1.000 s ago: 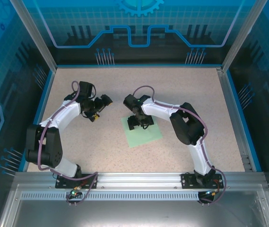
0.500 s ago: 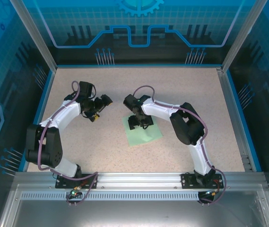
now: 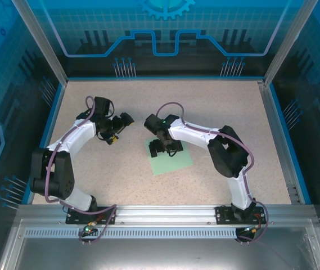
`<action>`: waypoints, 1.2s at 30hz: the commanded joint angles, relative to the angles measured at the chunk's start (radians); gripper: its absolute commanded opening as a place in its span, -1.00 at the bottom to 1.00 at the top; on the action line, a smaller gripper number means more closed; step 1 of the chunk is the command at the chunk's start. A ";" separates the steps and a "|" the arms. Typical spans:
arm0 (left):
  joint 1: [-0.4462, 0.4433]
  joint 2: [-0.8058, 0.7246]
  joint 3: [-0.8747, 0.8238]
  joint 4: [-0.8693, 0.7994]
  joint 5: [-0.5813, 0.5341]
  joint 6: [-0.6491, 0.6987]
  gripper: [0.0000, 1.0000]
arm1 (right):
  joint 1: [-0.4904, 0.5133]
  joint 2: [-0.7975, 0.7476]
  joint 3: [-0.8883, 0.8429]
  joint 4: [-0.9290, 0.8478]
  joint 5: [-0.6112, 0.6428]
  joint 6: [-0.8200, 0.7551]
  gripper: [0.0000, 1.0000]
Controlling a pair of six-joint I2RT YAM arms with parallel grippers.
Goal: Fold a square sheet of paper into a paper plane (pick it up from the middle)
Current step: Fold the square sheet of paper in half at the center of the table.
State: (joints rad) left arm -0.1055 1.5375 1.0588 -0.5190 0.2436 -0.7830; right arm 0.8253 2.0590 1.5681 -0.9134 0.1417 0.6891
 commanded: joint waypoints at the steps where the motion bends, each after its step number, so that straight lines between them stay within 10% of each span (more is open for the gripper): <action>1: 0.006 0.013 -0.016 -0.012 0.030 0.014 0.97 | 0.010 0.020 -0.023 -0.028 -0.032 0.049 0.87; 28: 0.006 0.017 -0.015 -0.016 0.034 0.018 0.97 | -0.011 0.085 -0.060 -0.009 -0.012 0.079 0.58; 36: 0.007 0.015 -0.010 -0.019 0.039 0.019 0.97 | -0.025 -0.031 -0.083 0.095 -0.091 0.056 -0.11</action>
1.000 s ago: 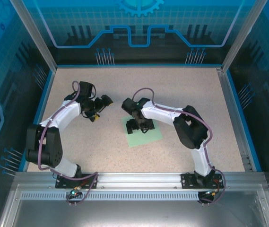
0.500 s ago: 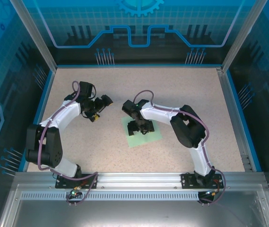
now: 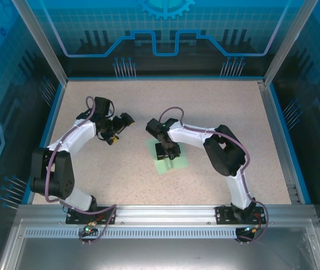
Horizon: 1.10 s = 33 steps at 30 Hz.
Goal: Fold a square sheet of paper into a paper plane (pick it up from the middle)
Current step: Fold the square sheet of paper in half at the center of the table.
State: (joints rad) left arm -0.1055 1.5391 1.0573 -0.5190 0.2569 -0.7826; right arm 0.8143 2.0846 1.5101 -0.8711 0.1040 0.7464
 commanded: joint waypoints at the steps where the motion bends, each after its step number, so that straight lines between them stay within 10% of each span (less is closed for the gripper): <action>1: 0.005 0.013 -0.009 -0.018 0.027 0.019 0.97 | -0.018 -0.079 -0.035 0.079 -0.075 -0.005 -0.20; 13: -0.041 0.021 -0.033 0.066 0.105 0.002 0.97 | -0.149 -0.305 -0.300 0.556 -0.543 0.044 -0.45; 33: -0.265 0.194 -0.068 0.380 0.229 -0.103 0.14 | -0.206 -0.211 -0.383 0.442 -0.335 0.059 -0.11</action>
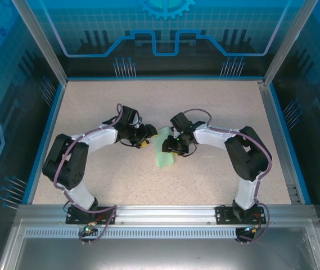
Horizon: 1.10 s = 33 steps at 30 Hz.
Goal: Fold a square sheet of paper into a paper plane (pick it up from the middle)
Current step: Fold the square sheet of paper in half at the center of the table, then hold the square sheet of paper at the center of the table.
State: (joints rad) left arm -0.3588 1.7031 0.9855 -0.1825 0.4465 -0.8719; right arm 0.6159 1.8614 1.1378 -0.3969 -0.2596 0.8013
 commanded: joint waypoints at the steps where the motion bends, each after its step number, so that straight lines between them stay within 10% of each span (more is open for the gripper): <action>1: -0.015 0.040 0.009 0.053 0.048 -0.014 0.08 | -0.008 0.012 -0.008 -0.034 0.029 0.003 -0.10; 13: -0.035 0.177 0.100 0.042 0.055 0.006 -0.46 | -0.006 0.016 0.009 -0.071 0.043 -0.001 -0.08; 33: -0.043 0.275 0.185 -0.134 0.014 0.062 -0.64 | 0.003 0.022 0.150 -0.184 0.159 -0.200 0.21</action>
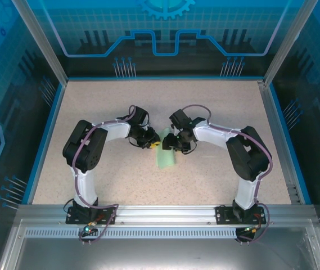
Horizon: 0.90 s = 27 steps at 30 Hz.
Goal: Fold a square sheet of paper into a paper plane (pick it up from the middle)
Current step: Hold the square sheet of paper at the center of the table, then fold the square sheet of paper in half at the center of the table.
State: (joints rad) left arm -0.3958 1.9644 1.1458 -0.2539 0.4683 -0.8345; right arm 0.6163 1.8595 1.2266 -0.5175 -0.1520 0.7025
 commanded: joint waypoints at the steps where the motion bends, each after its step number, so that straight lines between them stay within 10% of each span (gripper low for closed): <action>1: -0.008 0.015 0.029 -0.067 -0.007 0.028 -0.64 | 0.003 0.039 0.074 -0.074 0.052 -0.119 0.22; 27: -0.006 -0.158 -0.011 -0.066 -0.137 -0.009 -0.28 | -0.047 0.124 0.013 0.011 0.044 0.011 -0.02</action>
State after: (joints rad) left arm -0.3958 1.8469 1.1633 -0.3088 0.3920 -0.8169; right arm 0.5926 1.9652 1.2819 -0.5224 -0.1234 0.6456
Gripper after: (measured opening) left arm 0.357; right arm 0.487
